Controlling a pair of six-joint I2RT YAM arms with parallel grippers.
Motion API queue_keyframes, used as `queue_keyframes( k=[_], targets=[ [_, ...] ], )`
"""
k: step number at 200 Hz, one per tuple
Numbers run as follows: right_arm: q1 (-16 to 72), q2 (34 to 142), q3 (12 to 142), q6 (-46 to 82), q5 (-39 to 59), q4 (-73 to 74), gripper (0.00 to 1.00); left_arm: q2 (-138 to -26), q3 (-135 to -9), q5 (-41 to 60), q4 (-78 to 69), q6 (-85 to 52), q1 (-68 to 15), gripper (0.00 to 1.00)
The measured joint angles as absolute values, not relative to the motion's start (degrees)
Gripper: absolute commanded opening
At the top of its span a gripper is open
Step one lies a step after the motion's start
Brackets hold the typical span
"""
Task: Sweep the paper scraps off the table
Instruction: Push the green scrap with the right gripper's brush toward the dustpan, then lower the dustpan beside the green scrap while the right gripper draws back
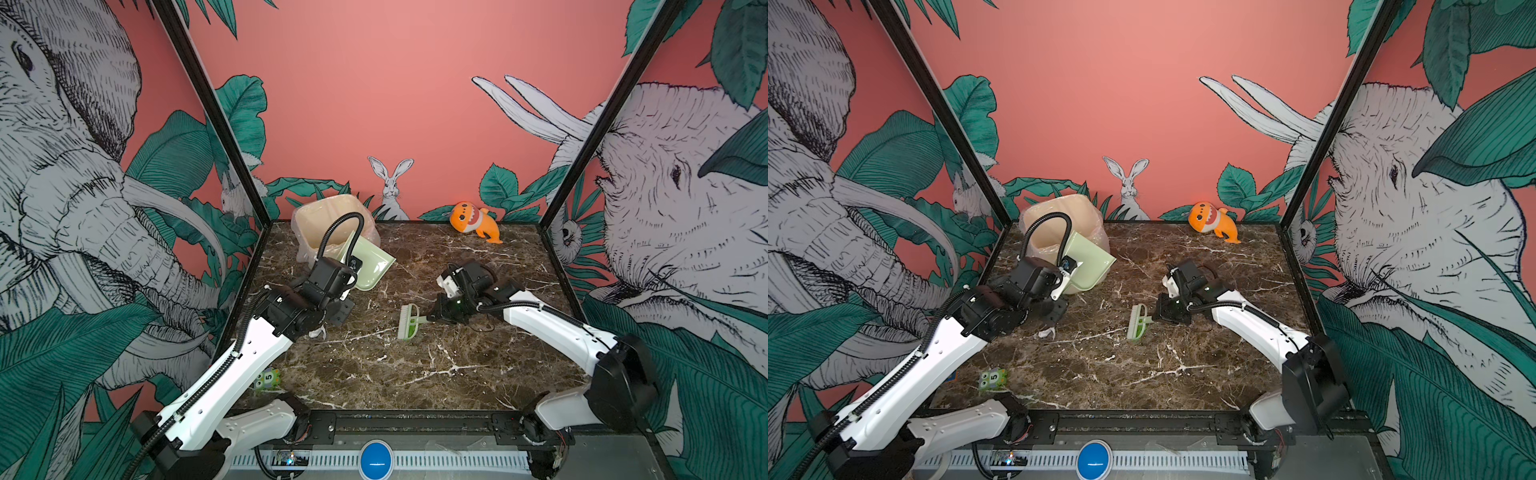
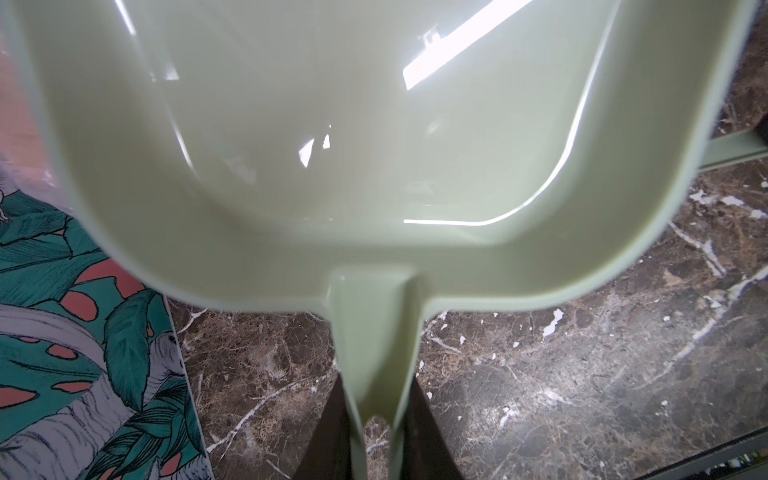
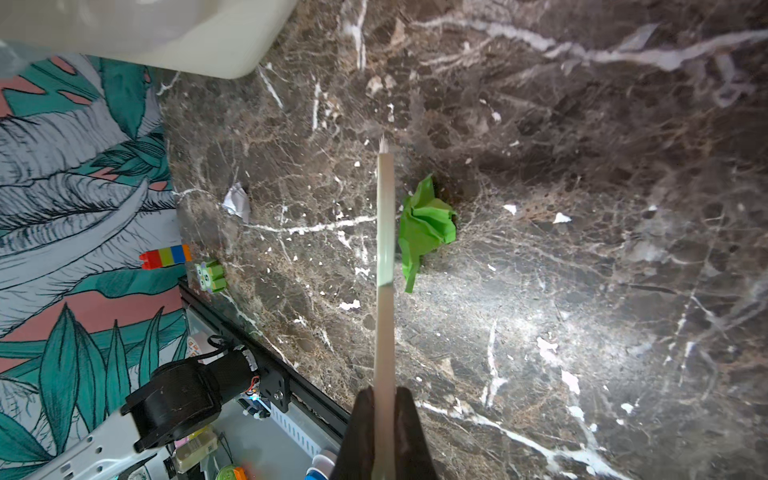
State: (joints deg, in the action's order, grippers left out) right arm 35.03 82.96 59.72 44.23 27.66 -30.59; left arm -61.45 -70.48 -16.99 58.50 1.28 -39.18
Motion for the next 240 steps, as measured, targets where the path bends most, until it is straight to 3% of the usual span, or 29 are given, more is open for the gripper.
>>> queue_keyframes(
  k=[48, 127, 193, 240],
  targets=[
    [30.1, 78.3, 54.4, 42.2, 28.5, -32.6, 0.0, -61.8, -68.3, -17.1, 58.5, 1.0, -41.3, 0.16],
    [22.5, 68.3, 57.4, 33.1, 26.4, -52.2, 0.0, -65.9, -63.9, -15.4, 57.6, 0.5, -45.7, 0.16],
    [22.4, 70.3, 76.3, 23.2, 18.3, -66.7, 0.0, -73.5, -59.0, -9.8, 53.1, -0.1, -51.9, 0.16],
    [22.4, 78.4, 79.6, 17.6, 12.0, -70.2, 0.0, -79.2, -57.8, -5.7, 50.1, -0.2, -54.7, 0.16]
  ],
)
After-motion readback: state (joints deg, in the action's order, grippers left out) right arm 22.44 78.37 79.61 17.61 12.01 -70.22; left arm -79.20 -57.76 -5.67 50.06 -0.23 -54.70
